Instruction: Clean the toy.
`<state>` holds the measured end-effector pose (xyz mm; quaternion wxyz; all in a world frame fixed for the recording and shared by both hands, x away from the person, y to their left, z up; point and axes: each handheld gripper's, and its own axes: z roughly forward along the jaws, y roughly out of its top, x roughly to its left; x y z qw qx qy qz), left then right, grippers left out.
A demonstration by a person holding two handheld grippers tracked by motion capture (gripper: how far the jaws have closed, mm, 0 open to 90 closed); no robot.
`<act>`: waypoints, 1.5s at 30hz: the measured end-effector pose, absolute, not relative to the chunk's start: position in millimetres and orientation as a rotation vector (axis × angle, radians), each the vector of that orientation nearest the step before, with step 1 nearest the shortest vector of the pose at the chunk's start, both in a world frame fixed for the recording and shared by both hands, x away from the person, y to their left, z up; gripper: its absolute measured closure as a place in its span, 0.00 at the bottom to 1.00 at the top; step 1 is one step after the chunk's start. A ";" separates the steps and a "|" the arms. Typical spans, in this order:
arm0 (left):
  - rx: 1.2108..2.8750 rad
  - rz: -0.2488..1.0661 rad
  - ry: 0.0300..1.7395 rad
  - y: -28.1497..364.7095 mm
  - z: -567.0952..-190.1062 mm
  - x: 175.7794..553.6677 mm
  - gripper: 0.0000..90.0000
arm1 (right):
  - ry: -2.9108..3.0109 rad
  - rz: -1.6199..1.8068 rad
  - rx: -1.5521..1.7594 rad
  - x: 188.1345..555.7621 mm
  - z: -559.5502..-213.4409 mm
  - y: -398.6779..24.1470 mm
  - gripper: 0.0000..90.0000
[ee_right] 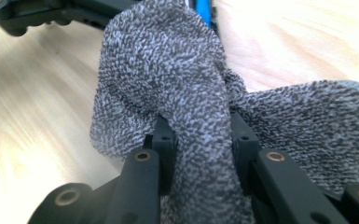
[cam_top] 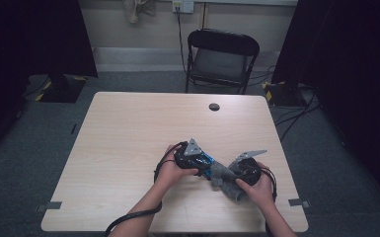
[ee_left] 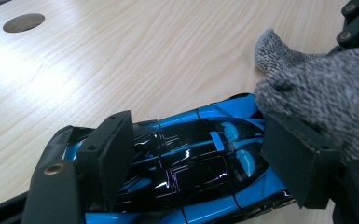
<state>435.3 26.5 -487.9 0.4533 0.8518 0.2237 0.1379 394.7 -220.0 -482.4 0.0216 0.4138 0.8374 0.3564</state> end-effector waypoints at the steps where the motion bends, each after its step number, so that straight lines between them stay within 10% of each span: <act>1: 2.103 0.340 0.552 26.4 -487.9 435.3 0.28 | 2.592 1.111 1.294 395.6 -482.7 -221.3 0.79; 45: 2.100 0.333 0.523 25.5 -488.9 433.8 0.28 | 2.392 1.023 1.449 434.5 -482.7 -216.2 0.78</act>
